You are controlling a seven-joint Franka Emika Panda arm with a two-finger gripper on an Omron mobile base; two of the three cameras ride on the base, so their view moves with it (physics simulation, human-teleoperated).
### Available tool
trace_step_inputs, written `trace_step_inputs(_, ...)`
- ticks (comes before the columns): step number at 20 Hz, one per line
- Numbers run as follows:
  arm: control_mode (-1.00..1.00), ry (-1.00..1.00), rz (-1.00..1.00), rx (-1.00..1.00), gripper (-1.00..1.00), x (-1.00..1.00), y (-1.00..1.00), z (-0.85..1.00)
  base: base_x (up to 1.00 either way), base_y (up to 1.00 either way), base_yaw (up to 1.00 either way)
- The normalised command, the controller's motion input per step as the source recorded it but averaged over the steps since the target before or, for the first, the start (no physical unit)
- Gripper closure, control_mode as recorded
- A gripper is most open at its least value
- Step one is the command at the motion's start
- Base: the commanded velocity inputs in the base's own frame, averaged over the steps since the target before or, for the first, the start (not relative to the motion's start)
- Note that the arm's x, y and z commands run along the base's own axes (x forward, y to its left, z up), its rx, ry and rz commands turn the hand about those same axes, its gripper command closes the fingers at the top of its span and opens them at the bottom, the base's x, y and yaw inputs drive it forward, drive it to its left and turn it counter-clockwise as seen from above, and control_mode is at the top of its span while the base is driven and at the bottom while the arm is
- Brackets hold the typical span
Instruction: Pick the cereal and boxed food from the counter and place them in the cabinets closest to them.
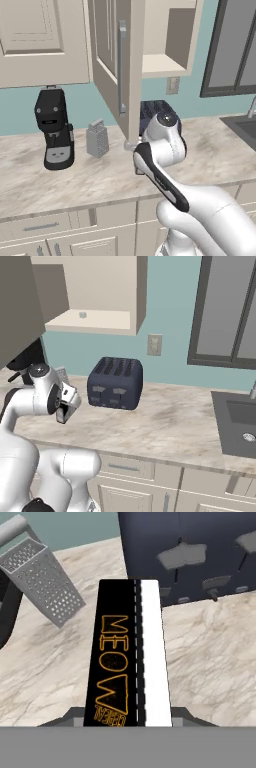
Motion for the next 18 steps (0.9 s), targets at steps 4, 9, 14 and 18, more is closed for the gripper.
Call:
trace_step_inputs(4,-1.0,-0.09,-0.03,0.01,1.0,-0.22,-0.17,0.48,0.0,0.0,0.0)
trace_step_inputs(9,-1.0,-0.09,-0.03,0.0,1.0,-0.16,-0.13,0.45,0.0,0.0,0.0)
trace_step_inputs(14,-1.0,-0.09,-0.03,0.0,1.0,-0.08,-0.1,0.51,0.0,0.0,0.0)
trace_step_inputs(18,-1.0,-0.05,-0.03,0.0,1.0,-0.02,-0.14,0.5,0.0,0.0,0.0)
